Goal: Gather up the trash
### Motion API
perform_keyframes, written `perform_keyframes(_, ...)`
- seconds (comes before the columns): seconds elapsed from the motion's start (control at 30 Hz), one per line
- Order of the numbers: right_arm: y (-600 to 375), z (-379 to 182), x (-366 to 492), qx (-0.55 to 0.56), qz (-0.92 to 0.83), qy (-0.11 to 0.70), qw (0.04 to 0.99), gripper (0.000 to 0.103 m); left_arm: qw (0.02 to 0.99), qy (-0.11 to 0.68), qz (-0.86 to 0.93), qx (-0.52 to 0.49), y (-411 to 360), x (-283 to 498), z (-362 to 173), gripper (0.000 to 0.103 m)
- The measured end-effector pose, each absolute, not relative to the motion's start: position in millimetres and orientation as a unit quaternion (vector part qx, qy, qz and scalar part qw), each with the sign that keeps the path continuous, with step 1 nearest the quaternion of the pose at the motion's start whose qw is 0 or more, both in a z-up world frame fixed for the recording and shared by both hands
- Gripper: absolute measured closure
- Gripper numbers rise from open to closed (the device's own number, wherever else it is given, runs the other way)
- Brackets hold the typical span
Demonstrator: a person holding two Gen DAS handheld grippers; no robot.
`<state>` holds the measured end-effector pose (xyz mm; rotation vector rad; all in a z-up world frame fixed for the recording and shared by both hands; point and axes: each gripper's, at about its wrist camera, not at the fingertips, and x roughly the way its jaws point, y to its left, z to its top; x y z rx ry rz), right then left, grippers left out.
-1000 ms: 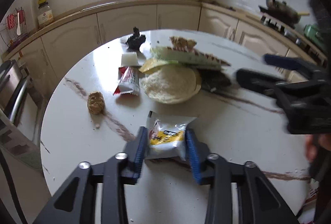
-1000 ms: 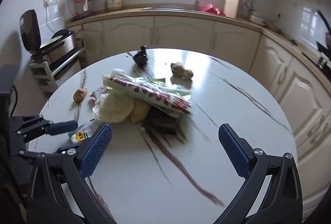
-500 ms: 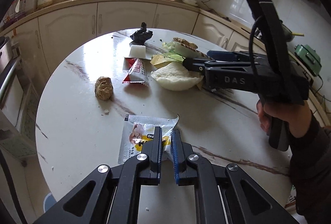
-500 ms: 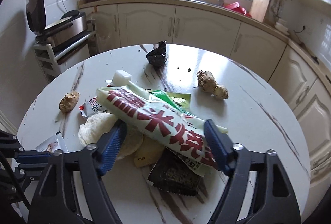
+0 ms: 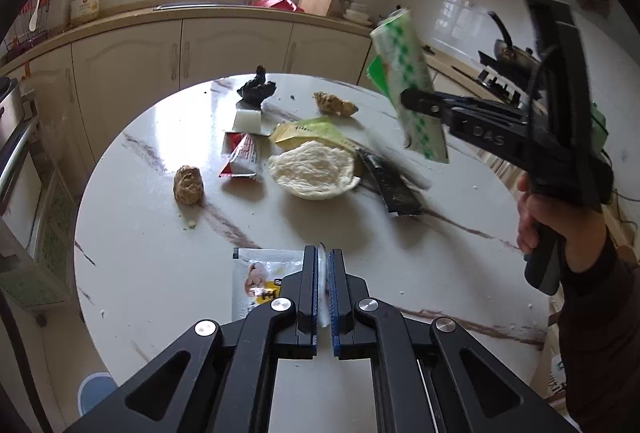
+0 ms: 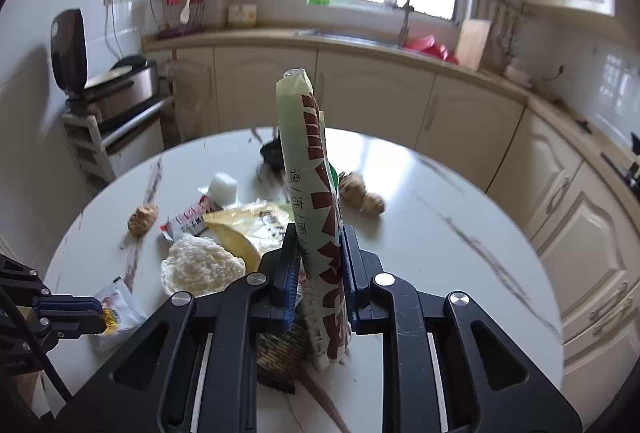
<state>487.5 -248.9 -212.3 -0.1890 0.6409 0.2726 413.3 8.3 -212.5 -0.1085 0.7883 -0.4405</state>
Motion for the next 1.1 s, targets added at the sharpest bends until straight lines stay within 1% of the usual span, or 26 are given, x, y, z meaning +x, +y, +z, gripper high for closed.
perform_keyframes(0.13, -261, -189, 465, -0.072, 0.137, 0.294, 0.943, 0.085, 0.902, 0.377, -0.206, -0.046, 3, 402, -204, 0.102)
perform_keyframes(0.17, -264, -187, 462, -0.063, 0.141, 0.304, 0.94, 0.085, 0.904, 0.379, -0.196, -0.038, 3, 400, -203, 0.102)
perform_keyframes(0.27, -267, -183, 449, -0.05, 0.15, 0.311, 0.937, 0.085, 0.908, 0.383, -0.167, -0.017, 4, 394, -205, 0.094)
perform_keyframes(0.3, -267, -184, 443, -0.046, 0.151, 0.313, 0.937, 0.085, 0.907, 0.391, -0.154, -0.008, 3, 393, -207, 0.088)
perform_keyframes(0.33, -266, -187, 437, -0.044, 0.157, 0.318, 0.934, 0.085, 0.907, 0.397, -0.142, 0.0, 3, 393, -210, 0.076)
perform_keyframes(0.37, -265, -190, 433, -0.042, 0.162, 0.322, 0.932, 0.085, 0.907, 0.398, -0.138, 0.005, 1, 392, -212, 0.069)
perform_keyframes(0.4, -263, -193, 426, -0.039, 0.166, 0.325, 0.93, 0.085, 0.906, 0.4, -0.139, 0.008, 0, 391, -214, 0.055)
perform_keyframes(0.43, -261, -195, 422, -0.037, 0.169, 0.329, 0.928, 0.085, 0.905, 0.404, -0.134, 0.014, -2, 389, -217, 0.047)
perform_keyframes(0.53, -256, -202, 410, -0.031, 0.185, 0.336, 0.923, 0.085, 0.906, 0.405, -0.12, 0.035, -10, 390, -222, 0.04)
perform_keyframes(0.63, -252, -208, 403, -0.022, 0.197, 0.342, 0.919, 0.085, 0.901, 0.417, -0.109, 0.039, -13, 398, -229, 0.041)
perform_keyframes(0.77, -250, -213, 400, -0.009, 0.206, 0.345, 0.916, 0.085, 0.902, 0.414, -0.117, 0.04, -18, 407, -231, 0.043)
perform_keyframes(0.8, -249, -213, 400, -0.009, 0.206, 0.345, 0.916, 0.085, 0.901, 0.413, -0.124, 0.04, -19, 408, -231, 0.046)
perform_keyframes(0.83, -248, -214, 401, -0.007, 0.207, 0.346, 0.915, 0.085, 0.901, 0.411, -0.129, 0.045, -21, 408, -230, 0.054)
perform_keyframes(1.0, -245, -216, 405, -0.001, 0.212, 0.35, 0.913, 0.085, 0.902, 0.407, -0.14, 0.038, -16, 407, -232, 0.06)
perform_keyframes(1.1, -243, -218, 407, 0.001, 0.214, 0.352, 0.911, 0.085, 0.904, 0.402, -0.137, 0.044, -18, 404, -231, 0.072)
